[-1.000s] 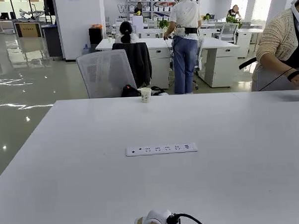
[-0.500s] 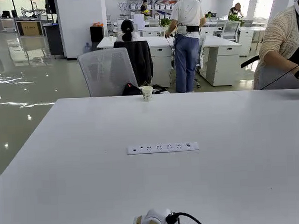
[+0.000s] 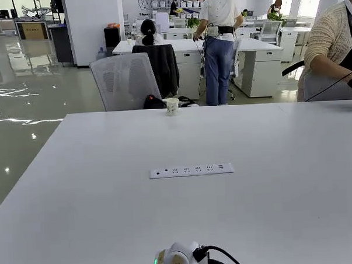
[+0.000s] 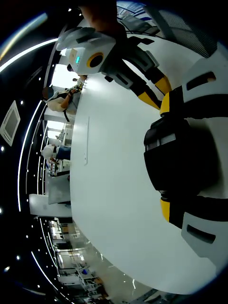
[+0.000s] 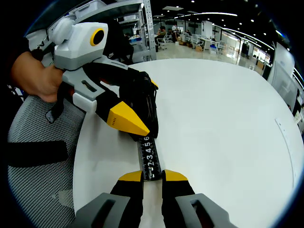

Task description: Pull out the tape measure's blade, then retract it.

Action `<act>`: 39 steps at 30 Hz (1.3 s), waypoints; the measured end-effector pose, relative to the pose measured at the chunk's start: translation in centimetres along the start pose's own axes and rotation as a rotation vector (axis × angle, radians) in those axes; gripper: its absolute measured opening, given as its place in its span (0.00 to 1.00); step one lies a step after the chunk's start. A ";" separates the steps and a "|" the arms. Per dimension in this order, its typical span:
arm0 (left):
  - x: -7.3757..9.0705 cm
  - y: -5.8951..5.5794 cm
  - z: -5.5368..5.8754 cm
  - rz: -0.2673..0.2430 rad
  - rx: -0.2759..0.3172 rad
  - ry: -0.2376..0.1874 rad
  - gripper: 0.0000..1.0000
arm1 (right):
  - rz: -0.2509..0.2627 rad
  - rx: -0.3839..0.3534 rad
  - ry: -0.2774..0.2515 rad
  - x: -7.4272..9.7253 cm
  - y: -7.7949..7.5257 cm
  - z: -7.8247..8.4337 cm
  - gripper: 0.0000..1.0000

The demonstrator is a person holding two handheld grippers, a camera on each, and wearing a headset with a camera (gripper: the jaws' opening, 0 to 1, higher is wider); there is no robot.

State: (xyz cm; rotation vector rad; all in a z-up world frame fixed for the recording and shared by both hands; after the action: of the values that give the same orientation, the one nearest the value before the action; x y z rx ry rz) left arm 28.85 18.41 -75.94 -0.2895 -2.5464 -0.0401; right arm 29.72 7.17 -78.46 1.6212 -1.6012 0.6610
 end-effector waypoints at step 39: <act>0.1 0.0 -0.1 0.000 0.003 0.000 0.61 | 0.003 -0.002 -0.015 -0.6 0.2 -0.7 0.11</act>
State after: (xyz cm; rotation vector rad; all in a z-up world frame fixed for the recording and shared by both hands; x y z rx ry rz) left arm 28.82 18.42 -75.86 -0.2886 -2.5465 -0.0362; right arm 29.60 8.12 -78.46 1.6261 -1.6147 0.6509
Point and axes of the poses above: the centre of the closed fingertips' face, and the gripper's own axes: x roughly backward along the fingers, y roughly to its left, z roughly out of its underside, the point moved 3 cm from there along x, roughly backward along the fingers, and after that the axes turned 5 degrees about -x, right-handed, at the moved point
